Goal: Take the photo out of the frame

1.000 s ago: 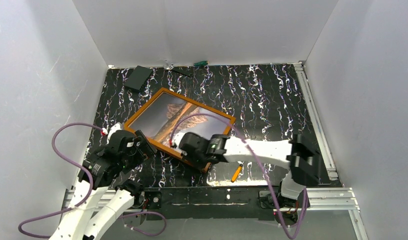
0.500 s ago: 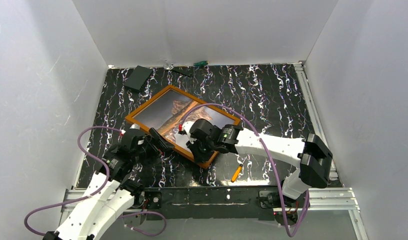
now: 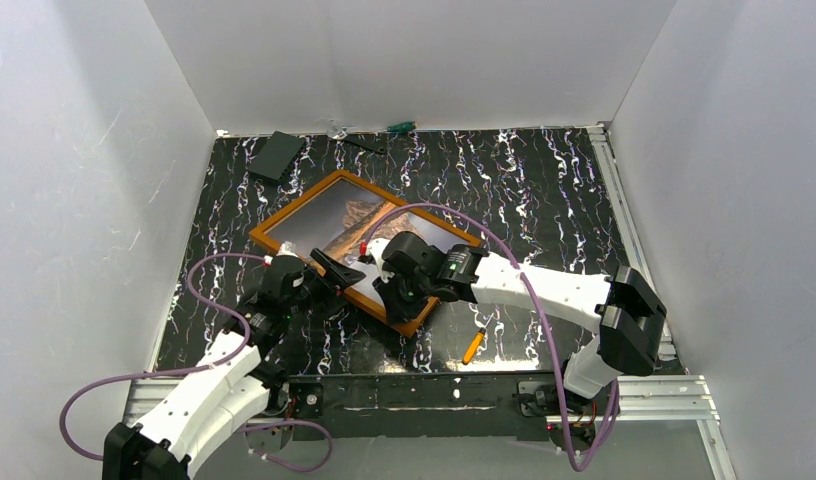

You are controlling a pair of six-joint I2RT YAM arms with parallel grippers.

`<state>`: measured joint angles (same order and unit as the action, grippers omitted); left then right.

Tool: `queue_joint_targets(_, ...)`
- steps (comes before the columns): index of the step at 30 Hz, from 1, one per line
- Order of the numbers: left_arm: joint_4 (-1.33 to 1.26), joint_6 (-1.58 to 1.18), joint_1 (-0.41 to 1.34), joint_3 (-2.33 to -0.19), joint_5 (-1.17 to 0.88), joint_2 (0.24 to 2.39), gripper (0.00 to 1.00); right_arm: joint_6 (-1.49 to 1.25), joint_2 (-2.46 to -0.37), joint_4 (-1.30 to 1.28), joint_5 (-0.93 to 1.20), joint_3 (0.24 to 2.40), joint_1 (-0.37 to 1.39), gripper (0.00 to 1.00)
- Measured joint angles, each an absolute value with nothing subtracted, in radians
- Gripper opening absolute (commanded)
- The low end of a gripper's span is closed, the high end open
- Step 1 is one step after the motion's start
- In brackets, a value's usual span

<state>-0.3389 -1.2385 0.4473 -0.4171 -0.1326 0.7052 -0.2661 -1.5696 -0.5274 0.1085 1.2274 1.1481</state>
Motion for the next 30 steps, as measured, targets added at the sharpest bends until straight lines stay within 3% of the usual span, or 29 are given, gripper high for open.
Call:
queue_joint_targets(4, -0.370, -1.312, 0.447, -0.383, -0.100, 0.715, 0.44, -0.267, -1.570, -0.525, 0.112, 1.227, 1.147, 0.01)
queue_joint_targets(9, -0.369, -1.375, 0.447, -0.365, -0.079, 0.725, 0.09, -0.272, -1.570, -0.522, 0.113, 1.227, 1.146, 0.01)
queue_joint_targets(10, -0.371, -1.397, 0.445, -0.366, -0.078, 0.725, 0.00, -0.278, -1.570, -0.519, 0.115, 1.227, 1.145, 0.25)
queue_joint_targets(12, -0.375, -1.402, 0.441, -0.373, -0.076, 0.725, 0.00, -0.293, -1.565, -0.514, 0.113, 1.227, 1.146, 0.59)
queue_joint_targets(14, -0.325, -1.392, 0.442, -0.390, -0.075, 0.725, 0.00, -0.308, -1.544, -0.517, 0.097, 1.227, 1.151, 0.72)
queue_joint_targets(22, 0.062, -1.344, 0.442, -0.651, -0.026, 0.700, 0.00, -0.276, -1.269, -0.488, -0.301, 1.131, 1.350, 0.77)
queue_joint_targets(30, 0.516, -1.291, 0.442, -1.062, 0.086, 0.801, 0.00, -0.141, -1.102, -0.241, -0.450, 0.862, 1.575, 0.80)
